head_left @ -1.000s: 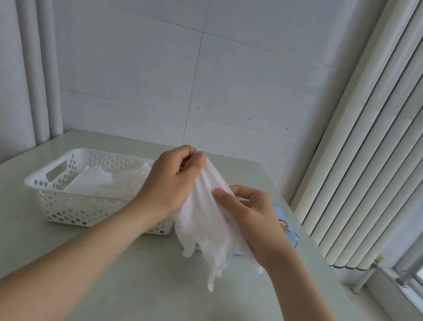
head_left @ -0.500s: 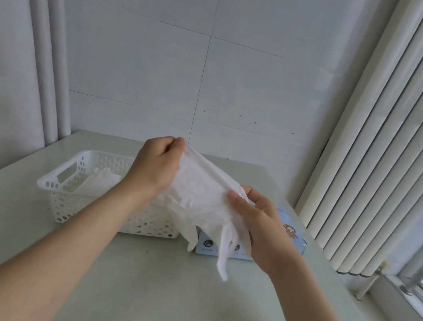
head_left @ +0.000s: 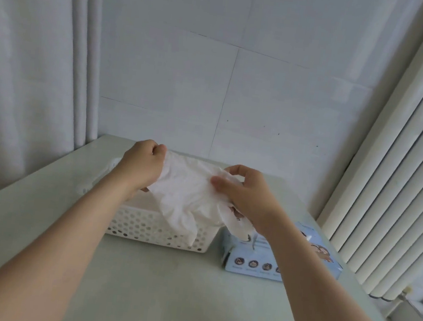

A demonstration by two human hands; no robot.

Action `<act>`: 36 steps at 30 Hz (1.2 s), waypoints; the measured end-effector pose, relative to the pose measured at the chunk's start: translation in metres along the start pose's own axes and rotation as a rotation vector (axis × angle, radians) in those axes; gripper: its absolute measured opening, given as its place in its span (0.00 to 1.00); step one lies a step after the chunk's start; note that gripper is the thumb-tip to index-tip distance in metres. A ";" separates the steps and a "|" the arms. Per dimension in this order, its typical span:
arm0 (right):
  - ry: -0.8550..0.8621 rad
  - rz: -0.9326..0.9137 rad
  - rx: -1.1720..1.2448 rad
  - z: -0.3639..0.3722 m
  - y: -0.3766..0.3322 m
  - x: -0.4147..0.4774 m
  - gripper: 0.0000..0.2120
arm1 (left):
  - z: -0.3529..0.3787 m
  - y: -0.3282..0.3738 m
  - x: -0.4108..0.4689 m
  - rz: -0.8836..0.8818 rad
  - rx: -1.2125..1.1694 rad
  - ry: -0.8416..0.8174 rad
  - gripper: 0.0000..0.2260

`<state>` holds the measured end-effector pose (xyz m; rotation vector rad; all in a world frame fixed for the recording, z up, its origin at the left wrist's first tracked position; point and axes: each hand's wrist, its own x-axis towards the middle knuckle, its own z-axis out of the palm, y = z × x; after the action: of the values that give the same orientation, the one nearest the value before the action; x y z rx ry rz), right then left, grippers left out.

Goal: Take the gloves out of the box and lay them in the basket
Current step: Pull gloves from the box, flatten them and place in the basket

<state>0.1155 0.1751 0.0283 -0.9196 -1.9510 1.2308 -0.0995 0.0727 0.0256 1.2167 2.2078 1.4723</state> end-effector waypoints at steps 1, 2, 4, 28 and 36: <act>-0.012 0.008 -0.024 0.005 -0.003 0.005 0.12 | -0.003 -0.006 0.003 -0.003 0.036 0.003 0.15; -0.020 0.016 -0.051 0.009 -0.006 0.010 0.12 | -0.004 -0.010 0.005 -0.001 0.078 0.009 0.14; -0.017 0.036 -0.121 0.021 -0.010 0.019 0.13 | -0.010 -0.020 0.008 0.002 0.178 0.050 0.13; -0.462 -0.083 -1.139 0.041 -0.026 0.024 0.42 | -0.020 -0.016 0.006 0.132 0.628 -0.327 0.11; -0.448 -0.043 -1.107 0.054 -0.004 0.029 0.33 | -0.016 -0.006 -0.002 -0.053 0.653 -0.708 0.22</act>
<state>0.0556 0.1723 0.0170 -1.1267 -3.0589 0.2210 -0.1112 0.0598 0.0275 1.5170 2.1822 0.1768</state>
